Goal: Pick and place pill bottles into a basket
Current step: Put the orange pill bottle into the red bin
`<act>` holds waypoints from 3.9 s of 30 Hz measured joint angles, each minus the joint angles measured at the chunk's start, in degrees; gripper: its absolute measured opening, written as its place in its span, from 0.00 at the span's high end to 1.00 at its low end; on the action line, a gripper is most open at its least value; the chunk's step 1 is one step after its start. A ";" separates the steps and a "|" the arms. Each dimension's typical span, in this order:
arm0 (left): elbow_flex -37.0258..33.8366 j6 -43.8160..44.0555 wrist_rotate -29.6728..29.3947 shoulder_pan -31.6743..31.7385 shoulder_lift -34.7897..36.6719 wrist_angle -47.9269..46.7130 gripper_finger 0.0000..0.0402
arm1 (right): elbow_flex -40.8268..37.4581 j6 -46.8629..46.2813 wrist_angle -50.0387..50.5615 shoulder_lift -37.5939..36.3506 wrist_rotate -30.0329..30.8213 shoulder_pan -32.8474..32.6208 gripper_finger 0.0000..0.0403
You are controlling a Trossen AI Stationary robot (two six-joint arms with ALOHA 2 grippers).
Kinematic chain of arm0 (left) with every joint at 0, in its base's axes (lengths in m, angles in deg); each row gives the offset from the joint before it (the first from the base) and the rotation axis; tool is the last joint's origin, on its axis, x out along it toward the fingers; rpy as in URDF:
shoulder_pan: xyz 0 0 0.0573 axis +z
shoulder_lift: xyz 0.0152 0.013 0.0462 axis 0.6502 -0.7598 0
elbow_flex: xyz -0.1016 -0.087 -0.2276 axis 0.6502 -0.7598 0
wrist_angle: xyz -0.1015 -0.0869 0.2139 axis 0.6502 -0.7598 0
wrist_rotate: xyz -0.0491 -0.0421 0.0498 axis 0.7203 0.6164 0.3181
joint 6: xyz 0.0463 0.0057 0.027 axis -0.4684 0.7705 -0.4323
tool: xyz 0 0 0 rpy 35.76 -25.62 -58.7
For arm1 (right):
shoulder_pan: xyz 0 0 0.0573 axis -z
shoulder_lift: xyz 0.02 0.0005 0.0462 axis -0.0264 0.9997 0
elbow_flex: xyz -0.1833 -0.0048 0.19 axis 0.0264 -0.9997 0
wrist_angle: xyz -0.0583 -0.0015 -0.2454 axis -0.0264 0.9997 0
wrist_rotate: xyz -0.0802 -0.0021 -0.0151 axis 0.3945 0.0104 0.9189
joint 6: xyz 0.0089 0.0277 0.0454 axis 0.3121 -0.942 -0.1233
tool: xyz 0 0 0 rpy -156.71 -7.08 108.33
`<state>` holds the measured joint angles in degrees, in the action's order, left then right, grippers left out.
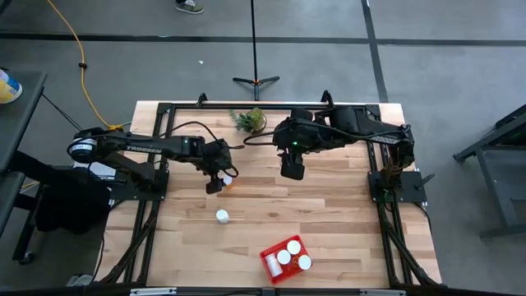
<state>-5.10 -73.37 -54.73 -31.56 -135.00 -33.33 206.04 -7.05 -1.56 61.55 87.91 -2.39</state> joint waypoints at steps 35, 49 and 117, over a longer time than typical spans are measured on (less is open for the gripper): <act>-0.04 0.15 -1.44 -2.64 -7.32 5.66 0.11 | 0.00 -0.72 1.40 0.00 0.02 0.02 0.42; -0.04 0.02 0.44 -2.64 -7.30 5.66 0.42 | 0.00 -0.82 1.75 0.00 0.00 0.02 0.42; 37.45 16.93 1.19 -34.56 -31.65 14.82 0.39 | -0.11 0.59 -6.99 -16.92 1.31 12.02 0.42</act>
<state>32.34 -56.44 -53.55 -66.12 -166.65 -18.50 205.93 -6.46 -8.56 44.63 89.23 9.63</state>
